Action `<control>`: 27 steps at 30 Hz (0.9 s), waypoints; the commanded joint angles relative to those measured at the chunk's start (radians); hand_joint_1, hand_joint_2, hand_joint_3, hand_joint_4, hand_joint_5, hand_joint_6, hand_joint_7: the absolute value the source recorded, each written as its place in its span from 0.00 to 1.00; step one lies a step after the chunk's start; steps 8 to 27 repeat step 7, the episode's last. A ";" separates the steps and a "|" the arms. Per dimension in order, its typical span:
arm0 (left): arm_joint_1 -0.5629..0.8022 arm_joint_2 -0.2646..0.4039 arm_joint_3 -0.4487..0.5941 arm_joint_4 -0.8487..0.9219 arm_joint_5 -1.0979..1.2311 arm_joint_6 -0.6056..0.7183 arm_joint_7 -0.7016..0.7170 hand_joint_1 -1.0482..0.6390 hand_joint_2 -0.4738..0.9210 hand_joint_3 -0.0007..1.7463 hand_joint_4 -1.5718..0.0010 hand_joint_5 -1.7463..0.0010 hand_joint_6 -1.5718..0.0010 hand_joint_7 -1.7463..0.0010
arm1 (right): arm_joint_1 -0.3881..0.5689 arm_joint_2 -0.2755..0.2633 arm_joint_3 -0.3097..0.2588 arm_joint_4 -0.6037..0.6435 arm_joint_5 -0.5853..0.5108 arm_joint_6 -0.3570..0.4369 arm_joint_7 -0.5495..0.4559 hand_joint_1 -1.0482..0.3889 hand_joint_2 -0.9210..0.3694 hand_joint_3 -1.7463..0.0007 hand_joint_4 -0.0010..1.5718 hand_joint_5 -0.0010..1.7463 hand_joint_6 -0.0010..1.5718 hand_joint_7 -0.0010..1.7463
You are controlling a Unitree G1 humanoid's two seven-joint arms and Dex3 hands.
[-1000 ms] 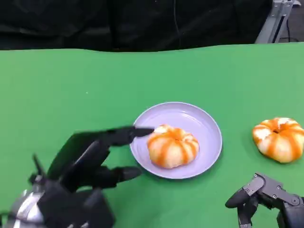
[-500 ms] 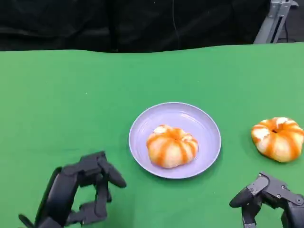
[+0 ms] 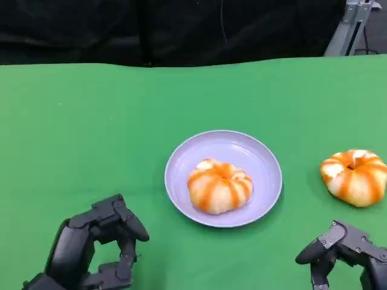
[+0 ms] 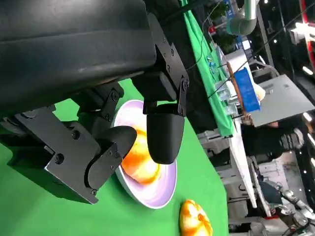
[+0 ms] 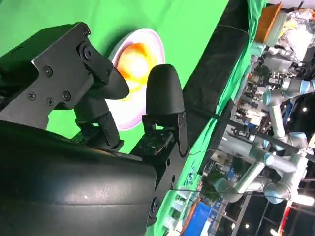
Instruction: Grasp the bread from the table and place it into the plate.
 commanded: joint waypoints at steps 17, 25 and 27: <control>-0.007 0.002 0.020 0.032 -0.019 -0.039 -0.040 0.65 0.59 0.80 0.47 0.01 0.49 0.13 | 0.006 -0.008 -0.004 -0.007 0.003 -0.014 -0.001 0.80 0.43 0.24 0.51 0.95 0.50 0.75; -0.007 0.002 0.020 0.032 -0.019 -0.039 -0.040 0.65 0.59 0.80 0.47 0.01 0.49 0.13 | 0.006 -0.008 -0.004 -0.007 0.003 -0.014 -0.001 0.80 0.43 0.24 0.51 0.95 0.50 0.75; -0.007 0.002 0.020 0.032 -0.019 -0.039 -0.040 0.65 0.59 0.80 0.47 0.01 0.49 0.13 | 0.006 -0.008 -0.004 -0.007 0.003 -0.014 -0.001 0.80 0.43 0.24 0.51 0.95 0.50 0.75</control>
